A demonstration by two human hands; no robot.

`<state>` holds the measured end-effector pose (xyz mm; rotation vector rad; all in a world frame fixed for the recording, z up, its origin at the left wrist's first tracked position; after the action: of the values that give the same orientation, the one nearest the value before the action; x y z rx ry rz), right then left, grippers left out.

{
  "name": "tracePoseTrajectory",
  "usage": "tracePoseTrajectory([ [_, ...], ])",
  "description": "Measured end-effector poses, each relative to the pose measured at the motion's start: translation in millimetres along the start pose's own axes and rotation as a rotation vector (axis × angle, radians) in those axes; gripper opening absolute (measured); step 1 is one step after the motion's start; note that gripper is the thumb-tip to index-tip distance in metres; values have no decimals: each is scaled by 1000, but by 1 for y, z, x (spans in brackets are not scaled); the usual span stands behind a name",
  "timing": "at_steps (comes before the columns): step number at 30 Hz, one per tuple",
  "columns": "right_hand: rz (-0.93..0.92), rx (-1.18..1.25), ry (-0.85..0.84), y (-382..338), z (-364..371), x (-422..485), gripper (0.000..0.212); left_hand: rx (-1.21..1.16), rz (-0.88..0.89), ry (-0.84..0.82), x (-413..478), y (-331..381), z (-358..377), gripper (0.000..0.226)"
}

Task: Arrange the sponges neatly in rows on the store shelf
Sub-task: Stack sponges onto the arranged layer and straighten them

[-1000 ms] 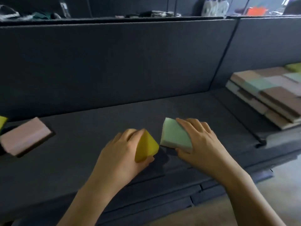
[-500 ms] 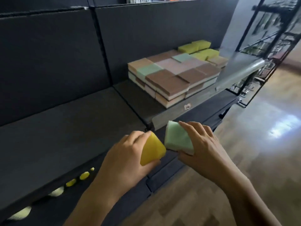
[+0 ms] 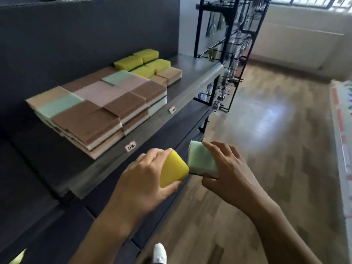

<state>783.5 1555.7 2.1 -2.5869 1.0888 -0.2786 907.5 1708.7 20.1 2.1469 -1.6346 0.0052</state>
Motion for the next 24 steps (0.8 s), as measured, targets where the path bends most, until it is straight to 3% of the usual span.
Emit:
tracePoseTrajectory([
  [11,22,-13,70,-1,-17,130,86,-31,74,52,131,-58,1,76],
  [24,-30,-12,112,31,-20,257,88,11,111,45,239,-76,29,74],
])
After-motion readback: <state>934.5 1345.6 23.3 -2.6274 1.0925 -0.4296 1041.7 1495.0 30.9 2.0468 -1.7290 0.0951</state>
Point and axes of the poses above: each hand's wrist, its own x-axis towards the middle knuckle, its own z-axis out of the palm, y = z × x, the point moved 6 cm from there along x, towards the middle knuckle, and after that the axes turned 14 degrees about z, right-handed, at the moved point
